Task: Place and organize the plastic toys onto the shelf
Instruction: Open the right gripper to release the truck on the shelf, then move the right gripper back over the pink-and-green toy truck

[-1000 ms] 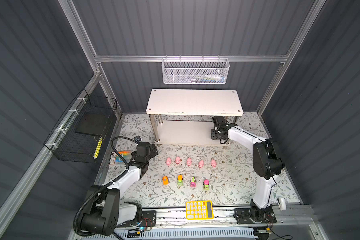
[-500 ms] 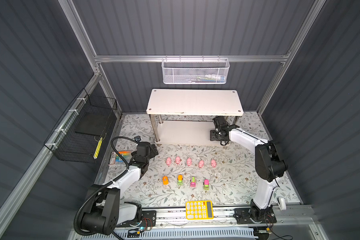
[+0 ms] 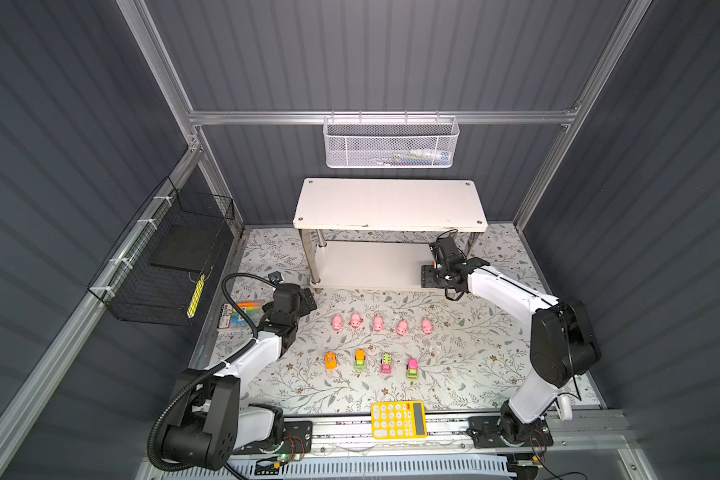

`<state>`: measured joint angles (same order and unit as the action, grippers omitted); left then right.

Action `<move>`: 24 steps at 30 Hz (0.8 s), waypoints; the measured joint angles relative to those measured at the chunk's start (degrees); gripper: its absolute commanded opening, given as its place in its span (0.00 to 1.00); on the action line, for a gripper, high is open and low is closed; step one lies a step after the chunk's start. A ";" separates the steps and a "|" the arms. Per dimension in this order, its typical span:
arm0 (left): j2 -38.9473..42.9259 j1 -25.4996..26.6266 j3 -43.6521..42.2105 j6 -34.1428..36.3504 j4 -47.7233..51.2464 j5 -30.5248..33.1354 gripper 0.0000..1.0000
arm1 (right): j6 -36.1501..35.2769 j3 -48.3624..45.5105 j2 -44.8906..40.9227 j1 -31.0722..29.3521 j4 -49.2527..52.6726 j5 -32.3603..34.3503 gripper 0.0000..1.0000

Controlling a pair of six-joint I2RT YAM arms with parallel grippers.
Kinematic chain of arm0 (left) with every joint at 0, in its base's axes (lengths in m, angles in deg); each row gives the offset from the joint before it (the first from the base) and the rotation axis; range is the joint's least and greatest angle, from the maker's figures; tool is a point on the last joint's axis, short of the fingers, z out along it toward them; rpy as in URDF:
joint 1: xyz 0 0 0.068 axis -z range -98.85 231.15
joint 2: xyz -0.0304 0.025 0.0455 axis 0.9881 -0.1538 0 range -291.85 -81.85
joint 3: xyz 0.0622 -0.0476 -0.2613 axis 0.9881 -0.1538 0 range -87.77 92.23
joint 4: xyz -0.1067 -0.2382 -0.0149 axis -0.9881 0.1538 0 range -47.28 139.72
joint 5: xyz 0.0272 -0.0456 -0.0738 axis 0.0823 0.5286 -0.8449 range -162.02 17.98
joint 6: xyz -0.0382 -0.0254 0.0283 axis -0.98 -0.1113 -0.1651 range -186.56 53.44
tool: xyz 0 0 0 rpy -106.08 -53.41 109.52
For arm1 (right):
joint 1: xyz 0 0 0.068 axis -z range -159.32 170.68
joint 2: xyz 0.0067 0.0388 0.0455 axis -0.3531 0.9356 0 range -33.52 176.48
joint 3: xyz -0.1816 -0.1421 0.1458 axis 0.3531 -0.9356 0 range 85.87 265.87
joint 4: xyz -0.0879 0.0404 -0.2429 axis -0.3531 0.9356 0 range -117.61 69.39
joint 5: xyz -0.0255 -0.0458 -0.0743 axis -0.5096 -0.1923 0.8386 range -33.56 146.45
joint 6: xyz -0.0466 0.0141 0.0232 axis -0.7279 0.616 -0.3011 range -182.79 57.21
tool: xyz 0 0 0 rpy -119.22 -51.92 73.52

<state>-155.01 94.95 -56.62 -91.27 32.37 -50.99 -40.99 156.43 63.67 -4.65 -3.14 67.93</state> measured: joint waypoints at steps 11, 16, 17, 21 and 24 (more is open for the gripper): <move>0.07 0.00 -0.04 -0.02 0.00 -0.02 1.00 | 6.71 -10.84 -14.78 -14.80 3.82 4.13 0.76; 0.42 0.00 -0.04 -0.02 0.00 0.00 1.00 | 12.83 -14.60 -19.30 -22.58 8.09 4.20 0.76; 0.57 0.00 -0.04 -0.02 0.02 0.00 1.00 | 14.16 -15.19 -19.82 -23.91 9.14 4.11 0.76; 1.03 0.00 -0.07 -0.02 0.00 -0.02 1.00 | 18.25 -16.28 -20.11 -27.93 12.35 3.41 0.76; 1.07 0.00 -0.15 -0.02 0.00 -0.02 1.00 | 21.29 -16.92 -19.52 -30.53 13.92 2.38 0.76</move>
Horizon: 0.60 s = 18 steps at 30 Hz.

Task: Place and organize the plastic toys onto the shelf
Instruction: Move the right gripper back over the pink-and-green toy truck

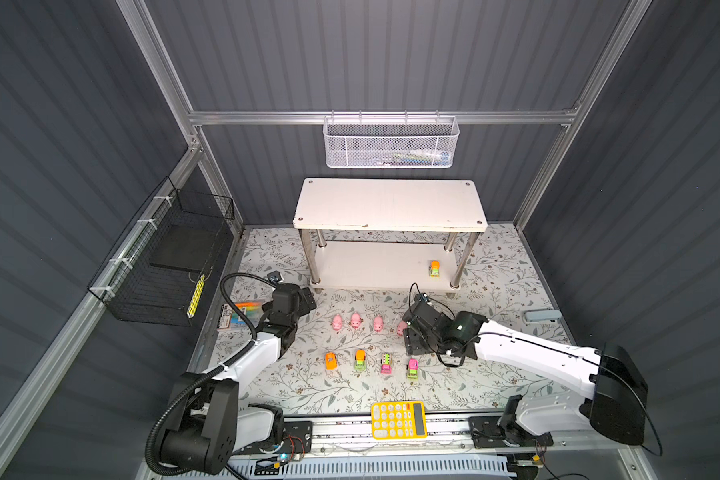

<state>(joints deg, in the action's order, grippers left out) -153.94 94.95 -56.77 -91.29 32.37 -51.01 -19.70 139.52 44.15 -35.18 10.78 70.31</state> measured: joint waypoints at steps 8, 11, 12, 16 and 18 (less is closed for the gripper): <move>0.46 0.00 -0.55 -0.42 0.00 -0.02 1.00 | 4.09 -0.70 2.49 -2.58 2.14 -3.80 0.75; 0.46 0.00 -0.55 -0.42 0.00 -0.02 1.00 | 4.44 -0.76 4.28 -2.60 2.36 -6.21 0.74; 0.46 0.00 -0.55 -0.44 0.00 -0.02 1.00 | 4.50 -0.92 4.76 -2.60 2.34 -6.97 0.74; 0.46 0.00 -0.55 -0.61 -0.02 -0.02 1.00 | 4.48 -1.36 5.92 -2.60 2.32 -9.05 0.73; 0.46 0.00 -0.55 -0.63 -0.04 -0.02 1.00 | 4.46 -1.36 6.95 -2.60 2.08 -9.84 0.73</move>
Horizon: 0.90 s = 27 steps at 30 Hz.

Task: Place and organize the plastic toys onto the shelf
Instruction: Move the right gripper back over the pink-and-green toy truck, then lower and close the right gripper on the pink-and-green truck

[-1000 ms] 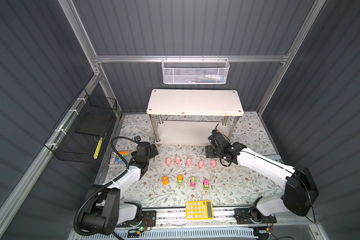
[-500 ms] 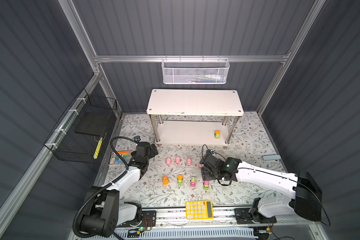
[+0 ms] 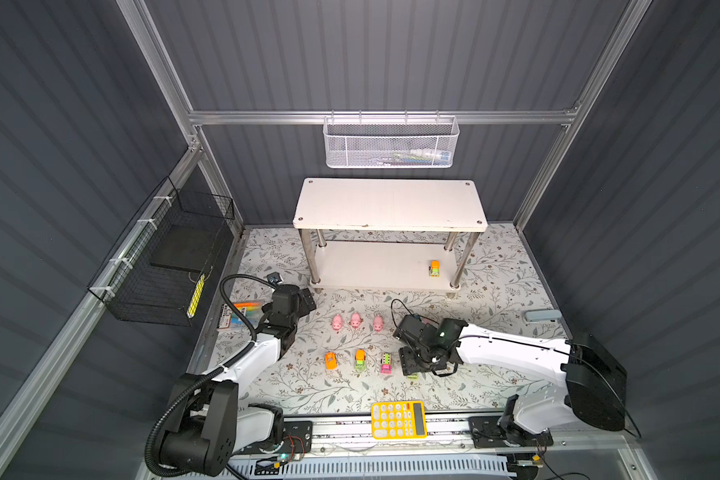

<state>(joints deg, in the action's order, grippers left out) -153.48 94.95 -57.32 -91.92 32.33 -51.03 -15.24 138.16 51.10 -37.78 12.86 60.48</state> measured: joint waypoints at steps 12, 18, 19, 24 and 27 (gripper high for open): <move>0.00 0.00 -0.20 0.00 -0.02 0.04 1.00 | -1.46 0.00 6.01 0.02 -1.53 -3.50 0.62; -0.15 0.00 -0.22 0.00 -0.02 0.04 1.00 | -1.81 0.00 6.86 0.17 -2.27 -4.22 0.52; -0.17 0.00 -0.22 0.00 -0.02 0.02 1.00 | -1.84 0.00 6.95 0.20 -2.34 -4.33 0.51; -0.28 0.00 -0.22 0.00 -0.22 0.02 1.00 | -1.92 0.00 6.97 0.46 -2.56 -4.52 0.43; -0.28 0.00 -0.22 0.00 -0.44 0.02 1.00 | -1.92 0.00 6.97 0.46 -2.54 -4.50 0.40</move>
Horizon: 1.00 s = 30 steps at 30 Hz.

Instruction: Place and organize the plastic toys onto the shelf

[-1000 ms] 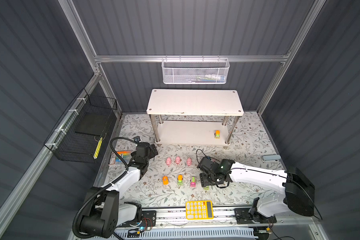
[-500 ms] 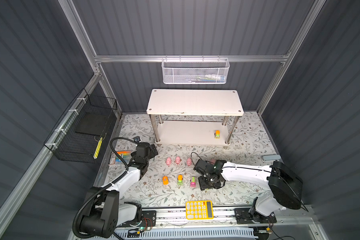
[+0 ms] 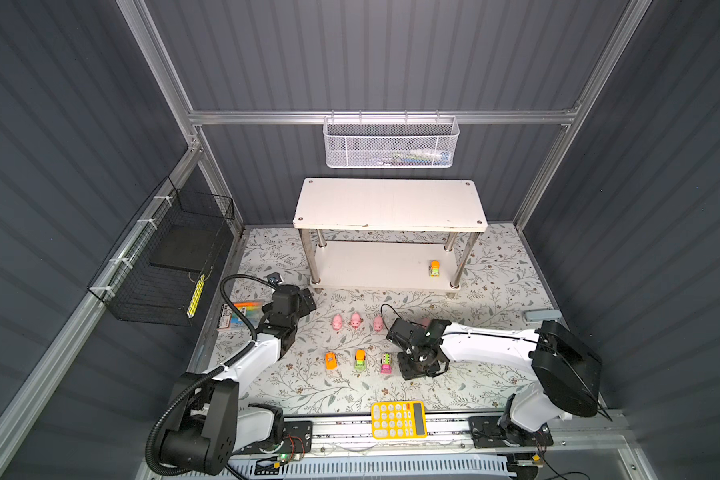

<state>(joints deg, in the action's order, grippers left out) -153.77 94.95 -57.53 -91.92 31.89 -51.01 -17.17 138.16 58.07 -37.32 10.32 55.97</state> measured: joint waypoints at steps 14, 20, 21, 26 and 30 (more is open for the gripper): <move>-0.85 0.00 0.00 -0.02 -1.05 0.00 1.00 | 0.42 0.22 -0.02 0.09 0.35 0.46 0.27; -0.87 0.00 0.00 0.00 -1.05 0.00 1.00 | 0.39 0.50 -0.46 0.22 1.92 1.38 0.28; -0.87 0.00 0.00 0.00 -1.03 0.00 1.00 | 0.42 0.81 -0.79 0.35 2.78 1.73 0.28; -0.87 0.00 0.00 -0.02 -1.05 0.00 1.00 | 0.11 3.48 -4.17 2.25 6.05 3.13 0.28; -0.92 0.00 0.00 0.00 -1.05 0.00 1.00 | -1.64 8.09 -6.05 4.72 9.03 4.42 0.28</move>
<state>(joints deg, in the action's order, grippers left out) -154.68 94.95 -57.53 -91.92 30.84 -51.01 -18.81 146.25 52.02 -32.60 19.35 60.39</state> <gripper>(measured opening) 0.997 0.279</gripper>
